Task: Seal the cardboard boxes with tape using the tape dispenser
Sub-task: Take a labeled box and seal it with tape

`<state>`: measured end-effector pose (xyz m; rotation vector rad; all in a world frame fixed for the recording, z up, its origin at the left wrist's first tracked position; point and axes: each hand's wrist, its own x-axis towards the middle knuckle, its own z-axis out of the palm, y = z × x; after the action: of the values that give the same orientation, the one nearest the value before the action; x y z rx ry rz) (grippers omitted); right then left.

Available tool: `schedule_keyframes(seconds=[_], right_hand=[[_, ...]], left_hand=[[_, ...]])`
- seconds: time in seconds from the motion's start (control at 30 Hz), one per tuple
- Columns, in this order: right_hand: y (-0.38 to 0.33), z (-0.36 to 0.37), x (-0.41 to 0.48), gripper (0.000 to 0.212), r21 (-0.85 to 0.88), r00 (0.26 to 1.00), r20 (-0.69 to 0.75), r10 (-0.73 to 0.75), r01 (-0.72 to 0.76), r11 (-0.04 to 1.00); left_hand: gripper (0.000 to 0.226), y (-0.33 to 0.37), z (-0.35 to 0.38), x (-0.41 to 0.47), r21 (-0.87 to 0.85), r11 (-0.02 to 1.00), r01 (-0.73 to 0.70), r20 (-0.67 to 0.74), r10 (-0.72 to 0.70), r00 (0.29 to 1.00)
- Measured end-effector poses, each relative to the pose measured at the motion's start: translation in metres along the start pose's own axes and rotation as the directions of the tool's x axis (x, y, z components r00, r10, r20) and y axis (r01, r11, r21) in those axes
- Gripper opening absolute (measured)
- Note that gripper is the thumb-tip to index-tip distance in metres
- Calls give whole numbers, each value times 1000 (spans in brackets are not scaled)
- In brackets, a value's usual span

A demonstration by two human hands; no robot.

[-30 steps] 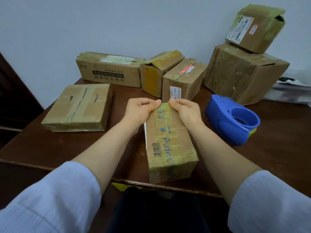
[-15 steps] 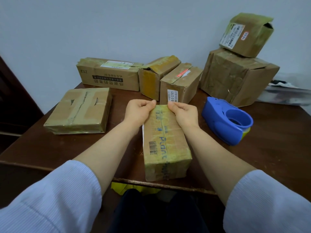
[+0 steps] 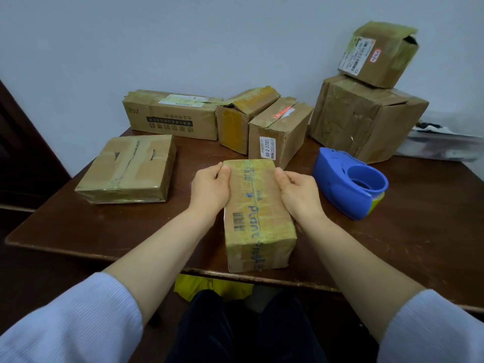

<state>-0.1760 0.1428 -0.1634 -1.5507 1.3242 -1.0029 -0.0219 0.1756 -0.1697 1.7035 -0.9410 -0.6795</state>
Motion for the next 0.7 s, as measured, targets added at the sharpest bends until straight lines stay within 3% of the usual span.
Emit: schedule_keyframes(seconds=[0.07,0.17,0.23,0.4,0.47,0.53,0.63,0.7], right_hand=[[-4,-4,1,40,-34,1000,20,24,-23,999],[-12,-9,0,59,-47,932,198,303,-299,953],[-12,-10,-2,66,-40,884,279,374,-379,925],[-24,-10,0,25,265,890,286,354,-429,864],[-32,-11,3,24,436,890,313,332,-445,782],[-38,-10,6,30,559,892,352,283,-443,701],[-37,-3,10,43,631,881,400,252,-464,621],[-39,1,11,44,640,869,427,250,-486,595]], left_hand=[[38,8,-3,-5,21,1000,8,3,-9,1000],[31,20,-8,-17,-42,987,156,105,-151,983],[26,24,-8,-26,-121,966,227,202,-200,959],[12,40,-17,-21,-317,937,146,132,-109,985],[26,46,-24,-15,-373,925,74,177,-7,984],[52,51,-29,-13,-342,939,40,311,73,948],[85,53,-34,-14,-227,974,-20,474,128,871],[93,52,-36,-13,-185,982,-38,499,127,857]])
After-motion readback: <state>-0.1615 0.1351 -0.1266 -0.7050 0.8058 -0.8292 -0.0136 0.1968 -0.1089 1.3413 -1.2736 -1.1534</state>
